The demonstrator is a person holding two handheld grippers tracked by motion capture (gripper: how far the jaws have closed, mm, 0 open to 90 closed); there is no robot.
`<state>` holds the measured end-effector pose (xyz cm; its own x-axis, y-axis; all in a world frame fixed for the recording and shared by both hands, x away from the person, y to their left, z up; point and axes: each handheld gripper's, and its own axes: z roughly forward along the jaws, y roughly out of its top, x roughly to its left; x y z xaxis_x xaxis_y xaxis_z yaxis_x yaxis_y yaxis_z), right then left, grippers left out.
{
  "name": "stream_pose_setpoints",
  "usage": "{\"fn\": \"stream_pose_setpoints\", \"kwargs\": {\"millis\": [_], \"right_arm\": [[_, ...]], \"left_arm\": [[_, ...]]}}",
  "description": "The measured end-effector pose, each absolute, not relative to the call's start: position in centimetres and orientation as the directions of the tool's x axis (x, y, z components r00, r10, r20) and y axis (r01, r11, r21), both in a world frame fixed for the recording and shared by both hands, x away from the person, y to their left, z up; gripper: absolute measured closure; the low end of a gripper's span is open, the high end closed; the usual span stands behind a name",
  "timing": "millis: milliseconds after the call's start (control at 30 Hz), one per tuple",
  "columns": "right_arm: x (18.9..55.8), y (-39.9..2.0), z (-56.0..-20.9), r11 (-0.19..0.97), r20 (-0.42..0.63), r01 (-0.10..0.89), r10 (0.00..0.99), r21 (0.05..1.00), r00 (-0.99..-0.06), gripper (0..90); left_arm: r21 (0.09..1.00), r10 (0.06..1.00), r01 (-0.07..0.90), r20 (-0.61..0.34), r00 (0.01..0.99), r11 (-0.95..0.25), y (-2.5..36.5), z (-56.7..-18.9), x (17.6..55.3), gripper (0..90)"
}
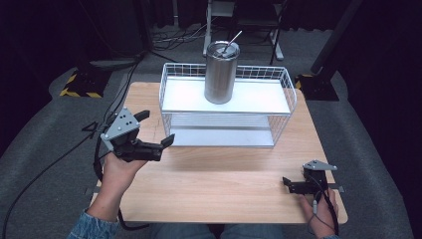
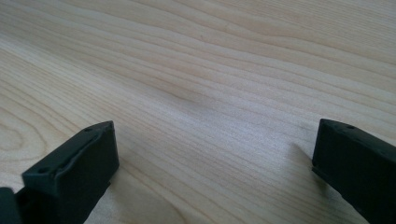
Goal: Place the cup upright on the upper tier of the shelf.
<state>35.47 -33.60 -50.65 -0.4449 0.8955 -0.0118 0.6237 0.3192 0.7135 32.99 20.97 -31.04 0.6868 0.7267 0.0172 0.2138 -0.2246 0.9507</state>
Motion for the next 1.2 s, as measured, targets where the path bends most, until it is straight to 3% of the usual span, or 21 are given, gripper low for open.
{"fn": "stream_pose_setpoints", "kwargs": {"millis": [467, 700, 1200], "right_arm": [[35.5, -33.6, -50.7, 0.319, -0.012, 0.623, 0.896, 0.714, -0.445, 0.5], [35.5, -33.6, -50.7, 0.319, -0.012, 0.623, 0.896, 0.714, -0.445, 0.5], [35.5, -33.6, -50.7, 0.319, -0.012, 0.623, 0.896, 0.714, -0.445, 0.5]], "left_arm": [[0.907, 0.748, 0.275, 0.063, 0.660, -0.320, 21.4, -37.0, 32.3, 0.0], [0.891, 0.777, 0.371, -0.033, 0.629, -0.262, 22.3, -41.0, 32.5, 0.0], [0.812, 0.813, 0.503, -0.061, 0.580, -0.298, 23.1, -46.3, 32.8, 0.2]]}}
